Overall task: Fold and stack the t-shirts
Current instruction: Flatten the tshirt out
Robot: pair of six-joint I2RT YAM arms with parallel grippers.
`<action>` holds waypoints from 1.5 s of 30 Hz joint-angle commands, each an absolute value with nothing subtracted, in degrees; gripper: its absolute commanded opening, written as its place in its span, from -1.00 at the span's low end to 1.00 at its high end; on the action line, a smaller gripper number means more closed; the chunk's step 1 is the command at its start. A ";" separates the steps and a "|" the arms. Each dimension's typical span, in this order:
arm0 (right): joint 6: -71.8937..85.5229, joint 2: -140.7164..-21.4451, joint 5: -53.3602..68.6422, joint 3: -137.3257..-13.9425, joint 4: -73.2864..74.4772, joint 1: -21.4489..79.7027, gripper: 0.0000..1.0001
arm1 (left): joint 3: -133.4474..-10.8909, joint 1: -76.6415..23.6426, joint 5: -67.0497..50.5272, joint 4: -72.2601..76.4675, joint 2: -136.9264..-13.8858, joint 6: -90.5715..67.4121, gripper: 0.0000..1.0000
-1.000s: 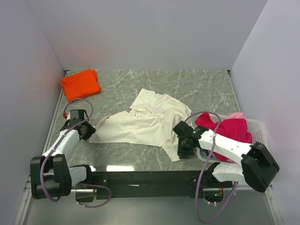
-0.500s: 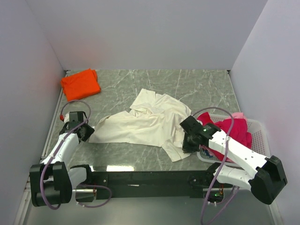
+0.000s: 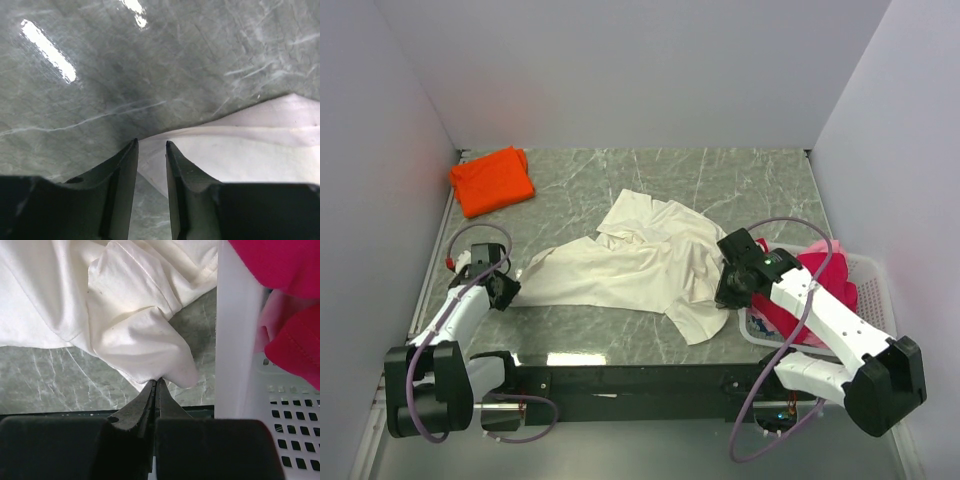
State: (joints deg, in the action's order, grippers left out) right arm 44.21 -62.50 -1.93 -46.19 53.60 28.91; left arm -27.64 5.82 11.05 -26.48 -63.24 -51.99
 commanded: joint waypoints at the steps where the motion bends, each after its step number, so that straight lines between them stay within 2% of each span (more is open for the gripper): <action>1: 43.33 -62.84 -0.18 -47.47 51.60 27.51 -1.00 | -29.00 5.98 14.68 -28.74 -64.33 -53.79 -0.29; 14: 40.52 -67.06 1.93 -47.72 50.54 26.28 -1.00 | -31.90 6.06 15.82 -33.05 -64.25 -54.93 -0.36; 27: 37.44 -70.22 1.14 -52.03 52.82 24.96 -1.00 | -33.40 5.89 16.35 -36.65 -62.76 -56.60 -0.26; 32: 36.30 -71.98 1.67 -53.79 52.65 24.61 -1.00 | -33.75 5.45 17.67 -38.14 -63.37 -58.27 -0.30; 45: 34.81 -72.07 1.84 -53.26 52.12 22.85 -1.00 | -29.18 5.36 13.71 -31.03 -66.01 -57.57 -0.34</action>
